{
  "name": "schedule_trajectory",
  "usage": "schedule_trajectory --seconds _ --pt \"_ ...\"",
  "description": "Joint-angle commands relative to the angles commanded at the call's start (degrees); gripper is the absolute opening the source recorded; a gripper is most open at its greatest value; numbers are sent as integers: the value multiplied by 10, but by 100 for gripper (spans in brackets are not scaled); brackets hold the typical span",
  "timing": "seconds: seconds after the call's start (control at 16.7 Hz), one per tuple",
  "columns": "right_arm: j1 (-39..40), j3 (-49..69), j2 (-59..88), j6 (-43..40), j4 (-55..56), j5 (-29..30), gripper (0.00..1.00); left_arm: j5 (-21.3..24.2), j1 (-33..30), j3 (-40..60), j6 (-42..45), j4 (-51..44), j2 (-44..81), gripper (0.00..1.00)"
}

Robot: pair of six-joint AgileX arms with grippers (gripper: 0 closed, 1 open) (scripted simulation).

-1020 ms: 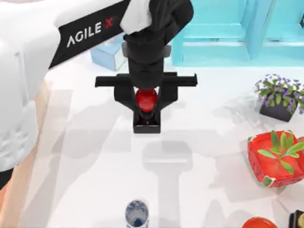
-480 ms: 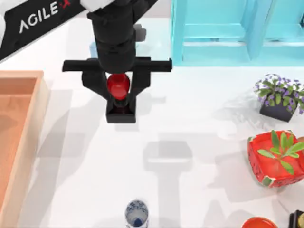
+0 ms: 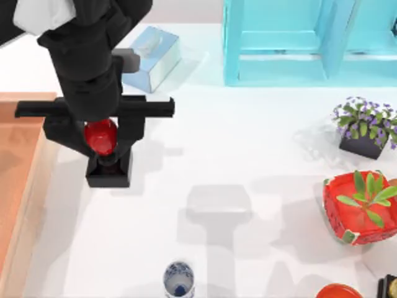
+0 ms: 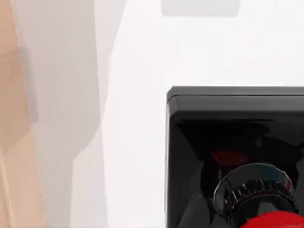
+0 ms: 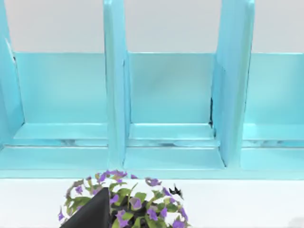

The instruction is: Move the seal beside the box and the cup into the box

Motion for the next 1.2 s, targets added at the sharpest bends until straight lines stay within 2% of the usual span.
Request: schedule_trajectory --seconds 0.3,0.72,1.2 --pt "0 0 0 0 0 0 100 -2 26 -125 24 11 -114 0" --pt "0 0 0 0 0 0 100 -2 26 -142 32 21 -119 0" --pt "0 0 0 0 0 0 100 -2 31 -266 35 159 -108 0"
